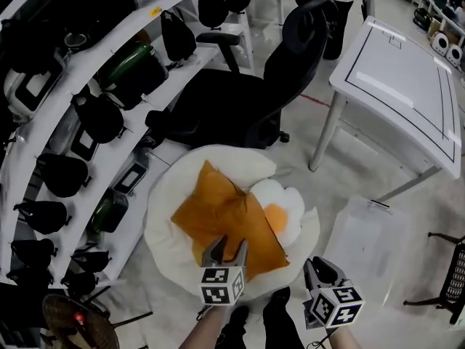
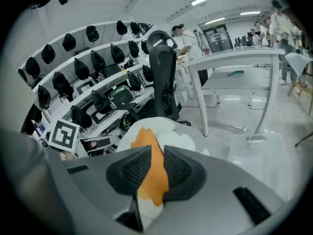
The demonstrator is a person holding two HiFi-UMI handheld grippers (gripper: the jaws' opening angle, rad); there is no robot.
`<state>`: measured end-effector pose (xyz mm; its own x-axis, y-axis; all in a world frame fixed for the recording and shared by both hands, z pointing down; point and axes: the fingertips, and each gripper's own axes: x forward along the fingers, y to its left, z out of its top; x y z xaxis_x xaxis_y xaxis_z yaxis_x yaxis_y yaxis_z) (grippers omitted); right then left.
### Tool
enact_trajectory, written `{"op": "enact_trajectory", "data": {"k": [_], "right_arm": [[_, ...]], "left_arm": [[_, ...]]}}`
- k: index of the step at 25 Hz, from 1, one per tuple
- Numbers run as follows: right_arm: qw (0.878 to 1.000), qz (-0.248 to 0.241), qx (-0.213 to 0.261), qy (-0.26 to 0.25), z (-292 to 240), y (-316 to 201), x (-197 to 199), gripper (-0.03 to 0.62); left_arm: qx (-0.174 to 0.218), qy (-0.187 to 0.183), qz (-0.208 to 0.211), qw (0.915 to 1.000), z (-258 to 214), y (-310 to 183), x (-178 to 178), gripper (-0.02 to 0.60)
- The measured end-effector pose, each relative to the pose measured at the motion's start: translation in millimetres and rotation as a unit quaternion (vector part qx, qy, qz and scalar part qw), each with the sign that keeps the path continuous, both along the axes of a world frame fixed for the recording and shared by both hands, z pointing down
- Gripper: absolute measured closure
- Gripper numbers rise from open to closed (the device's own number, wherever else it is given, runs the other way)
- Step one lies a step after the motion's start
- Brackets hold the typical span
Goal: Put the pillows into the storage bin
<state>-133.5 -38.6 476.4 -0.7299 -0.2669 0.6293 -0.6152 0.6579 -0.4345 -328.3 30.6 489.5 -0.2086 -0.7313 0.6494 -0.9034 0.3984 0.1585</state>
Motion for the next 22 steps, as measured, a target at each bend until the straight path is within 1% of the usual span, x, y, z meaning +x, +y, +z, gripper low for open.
{"op": "enact_trajectory", "data": {"k": [5,11,16,19,22], "right_arm": [[1.000,-0.010,-0.006,-0.001,18.3,-20.3,-12.0,0.517],[1.000,-0.020,-0.012,-0.002,34.1,-37.0,-27.9,0.519],[0.999,-0.030,-0.018,0.005,54.6,-46.6,-38.9,0.520],[0.999,-0.034,-0.023,0.010,66.6,-49.7,-42.5,0.520],[0.999,-0.033,-0.030,0.012,76.7,-50.9,-43.3,0.522]], "left_arm": [[-0.012,-0.010,-0.002,0.9999,22.6,-33.7,-11.9,0.398],[-0.040,-0.014,0.003,0.9991,51.9,-62.6,-23.9,0.397],[-0.061,-0.032,0.008,0.9976,77.5,-84.4,-40.6,0.397],[-0.074,-0.030,0.002,0.9968,93.6,-95.1,-52.7,0.397],[-0.095,-0.031,0.003,0.9950,112.1,-106.1,-60.9,0.397]]}}
